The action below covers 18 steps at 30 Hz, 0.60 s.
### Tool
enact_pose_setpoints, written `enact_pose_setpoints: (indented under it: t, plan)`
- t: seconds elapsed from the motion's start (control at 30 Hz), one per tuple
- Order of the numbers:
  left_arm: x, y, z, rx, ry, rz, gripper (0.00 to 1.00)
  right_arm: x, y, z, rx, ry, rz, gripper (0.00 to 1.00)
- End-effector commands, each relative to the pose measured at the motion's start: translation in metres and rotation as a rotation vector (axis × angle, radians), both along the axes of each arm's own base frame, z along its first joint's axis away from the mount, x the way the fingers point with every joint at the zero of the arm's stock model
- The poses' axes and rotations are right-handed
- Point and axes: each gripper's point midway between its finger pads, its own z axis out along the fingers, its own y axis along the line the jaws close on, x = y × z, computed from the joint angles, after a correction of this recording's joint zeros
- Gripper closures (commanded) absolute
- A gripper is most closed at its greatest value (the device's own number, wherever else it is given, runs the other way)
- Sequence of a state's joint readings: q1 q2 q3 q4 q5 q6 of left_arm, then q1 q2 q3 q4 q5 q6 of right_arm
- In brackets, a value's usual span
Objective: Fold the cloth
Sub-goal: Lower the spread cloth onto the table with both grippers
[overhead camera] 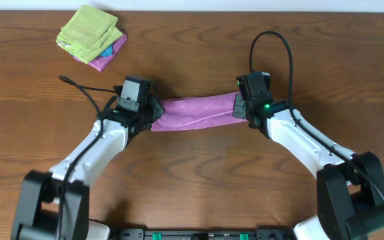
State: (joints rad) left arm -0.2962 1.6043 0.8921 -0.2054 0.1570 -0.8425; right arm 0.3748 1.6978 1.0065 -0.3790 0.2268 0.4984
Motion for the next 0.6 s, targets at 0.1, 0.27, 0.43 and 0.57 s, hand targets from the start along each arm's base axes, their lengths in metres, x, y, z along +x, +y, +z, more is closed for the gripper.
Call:
enact_pose_setpoints:
  t: [0.1,0.27,0.43,0.57]
  plan:
    - [0.002,0.004,-0.028,0.019,0.054,0.018,0.94,0.004,-0.007,0.002,-0.064,-0.019,-0.003,0.98]
    - [0.005,0.013,-0.029,0.037,0.05,0.04,0.68,0.003,-0.008,0.001,-0.066,-0.014,-0.003,0.8]
    - [0.012,0.021,-0.023,-0.001,0.046,0.058,0.55,-0.003,-0.01,-0.001,-0.075,0.009,-0.002,0.66]
    - [0.011,0.014,-0.019,-0.07,0.057,0.03,0.53,-0.01,-0.013,-0.005,-0.087,0.043,-0.001,0.6]
